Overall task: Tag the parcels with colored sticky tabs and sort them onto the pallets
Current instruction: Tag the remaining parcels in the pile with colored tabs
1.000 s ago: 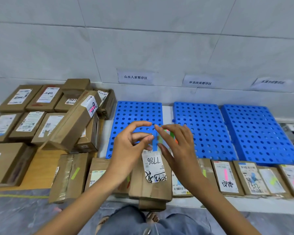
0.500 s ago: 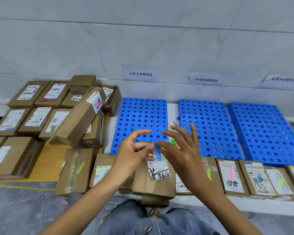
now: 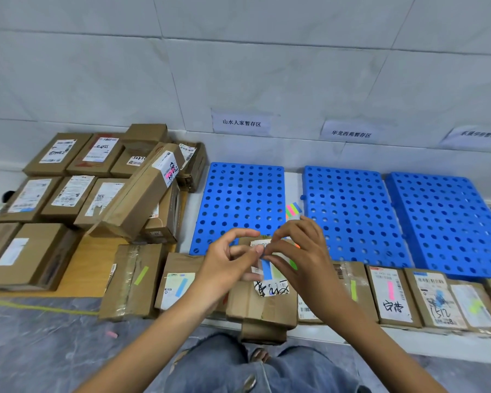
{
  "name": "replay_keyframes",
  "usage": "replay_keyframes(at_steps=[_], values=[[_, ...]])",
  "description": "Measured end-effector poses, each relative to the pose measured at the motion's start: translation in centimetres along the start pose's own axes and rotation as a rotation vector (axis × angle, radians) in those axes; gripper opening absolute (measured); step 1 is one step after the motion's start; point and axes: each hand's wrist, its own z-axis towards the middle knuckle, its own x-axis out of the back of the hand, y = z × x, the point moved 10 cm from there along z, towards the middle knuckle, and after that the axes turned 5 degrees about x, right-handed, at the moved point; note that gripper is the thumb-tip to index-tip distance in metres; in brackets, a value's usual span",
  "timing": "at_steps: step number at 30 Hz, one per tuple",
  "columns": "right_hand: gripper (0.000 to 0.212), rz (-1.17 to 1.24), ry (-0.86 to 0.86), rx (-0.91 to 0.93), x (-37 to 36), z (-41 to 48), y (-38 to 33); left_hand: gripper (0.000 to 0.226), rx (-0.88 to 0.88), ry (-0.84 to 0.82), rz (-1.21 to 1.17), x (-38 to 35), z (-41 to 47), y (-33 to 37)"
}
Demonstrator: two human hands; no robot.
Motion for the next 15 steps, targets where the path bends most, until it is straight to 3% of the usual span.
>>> replay_keyframes(at_steps=[5, 9, 15], values=[[0.017, 0.04, -0.072, 0.017, -1.0, -0.5, -0.4, 0.019, 0.103, 0.014, -0.007, 0.6, 0.1, -1.5], [0.016, 0.115, -0.178, -0.053, -2.5, -1.8, 0.3, 0.02, 0.078, 0.145, -0.004, 3.2, 1.0, -2.1], [0.008, 0.458, -0.272, -0.53, -4.1, -4.1, 6.1, 0.014, 0.052, 0.469, -0.128, 11.9, 2.4, -5.7]])
